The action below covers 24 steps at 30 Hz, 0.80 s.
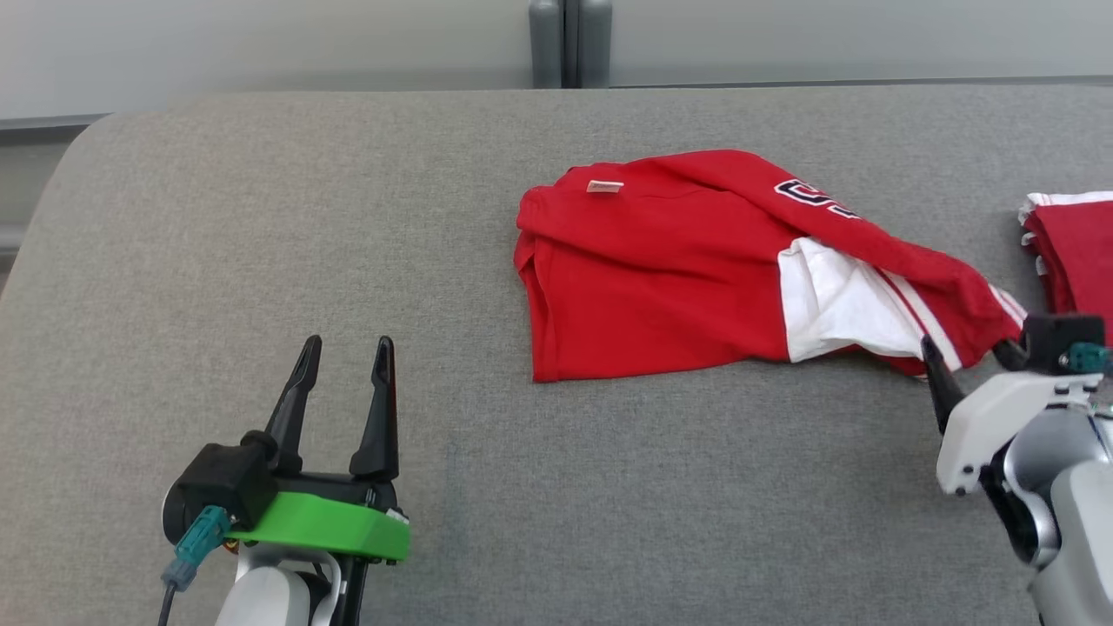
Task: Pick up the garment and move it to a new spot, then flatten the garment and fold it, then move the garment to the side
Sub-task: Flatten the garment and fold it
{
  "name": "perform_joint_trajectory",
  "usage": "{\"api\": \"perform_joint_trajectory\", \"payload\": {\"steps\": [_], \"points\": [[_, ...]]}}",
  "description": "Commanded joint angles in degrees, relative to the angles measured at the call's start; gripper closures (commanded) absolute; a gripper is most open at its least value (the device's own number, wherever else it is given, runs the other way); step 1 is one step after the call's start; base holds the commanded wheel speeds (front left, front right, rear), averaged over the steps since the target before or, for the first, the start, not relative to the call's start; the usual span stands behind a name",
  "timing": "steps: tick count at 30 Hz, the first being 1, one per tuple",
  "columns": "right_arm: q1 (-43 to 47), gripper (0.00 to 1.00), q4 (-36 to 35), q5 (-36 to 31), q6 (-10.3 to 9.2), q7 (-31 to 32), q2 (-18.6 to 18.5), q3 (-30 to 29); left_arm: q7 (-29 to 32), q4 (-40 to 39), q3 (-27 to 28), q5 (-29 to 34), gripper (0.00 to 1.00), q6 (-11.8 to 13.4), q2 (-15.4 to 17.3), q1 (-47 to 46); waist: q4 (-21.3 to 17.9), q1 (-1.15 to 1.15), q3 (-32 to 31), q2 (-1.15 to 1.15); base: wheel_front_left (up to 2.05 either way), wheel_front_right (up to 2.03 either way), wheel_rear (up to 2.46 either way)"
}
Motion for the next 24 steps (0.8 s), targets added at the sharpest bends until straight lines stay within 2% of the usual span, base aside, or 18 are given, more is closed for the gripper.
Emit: {"api": "perform_joint_trajectory", "payload": {"steps": [1,7,11,18,24], "points": [[2.06,0.0,-1.17,0.22,-0.05,0.76,0.24,-0.18,0.0,-0.23,0.23,-0.22,0.0,-0.18,0.17,0.68,-1.23,0.0,-0.81,0.0,0.0,0.0,0.0],[7.98,0.0,-7.71,1.39,-0.04,1.78,3.26,0.1,0.0,-0.42,0.02,-0.07,0.0,-0.18,0.18,0.52,-3.01,0.0,-0.66,0.0,0.0,0.0,0.0],[7.19,0.0,-10.34,-3.22,-0.05,0.39,2.88,3.82,0.0,-0.52,0.15,0.26,0.0,-0.18,0.18,0.04,-3.64,0.0,-0.21,0.0,0.0,0.0,0.0],[0.82,0.0,-5.74,-12.13,-0.06,1.39,0.34,10.21,0.0,-0.36,-0.62,0.33,0.0,-0.18,0.17,-1.05,-3.1,0.0,0.65,0.0,0.0,0.0,0.0],[-4.24,0.0,0.35,-13.4,-0.07,1.73,-0.73,14.09,0.0,-0.12,-1.1,0.19,0.0,-0.18,0.18,-1.48,-1.81,0.0,1.32,0.0,0.0,0.0,0.0]]}}
